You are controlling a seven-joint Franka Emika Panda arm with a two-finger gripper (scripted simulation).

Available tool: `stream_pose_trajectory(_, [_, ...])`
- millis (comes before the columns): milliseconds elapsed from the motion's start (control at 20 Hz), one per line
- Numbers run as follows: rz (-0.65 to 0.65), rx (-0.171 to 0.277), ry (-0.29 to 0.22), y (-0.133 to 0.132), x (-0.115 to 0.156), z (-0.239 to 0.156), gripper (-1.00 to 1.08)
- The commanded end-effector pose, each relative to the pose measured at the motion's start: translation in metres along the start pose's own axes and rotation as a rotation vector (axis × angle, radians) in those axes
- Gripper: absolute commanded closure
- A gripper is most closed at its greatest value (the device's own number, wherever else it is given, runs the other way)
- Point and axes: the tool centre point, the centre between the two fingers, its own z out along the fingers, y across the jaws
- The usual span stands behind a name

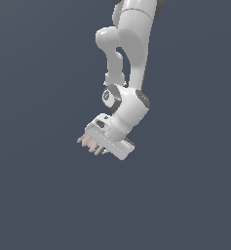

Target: Pick up the object and move it to a goal position.

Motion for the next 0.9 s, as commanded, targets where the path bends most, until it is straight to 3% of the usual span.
stream_pose_trajectory(0, [0.001, 0.001, -0.001, 0.016, 0.015, -0.018, 1.08])
stream_pose_trajectory(850, [0.002, 0.0, -0.003, 0.137, 0.13, -0.157, 1.08])
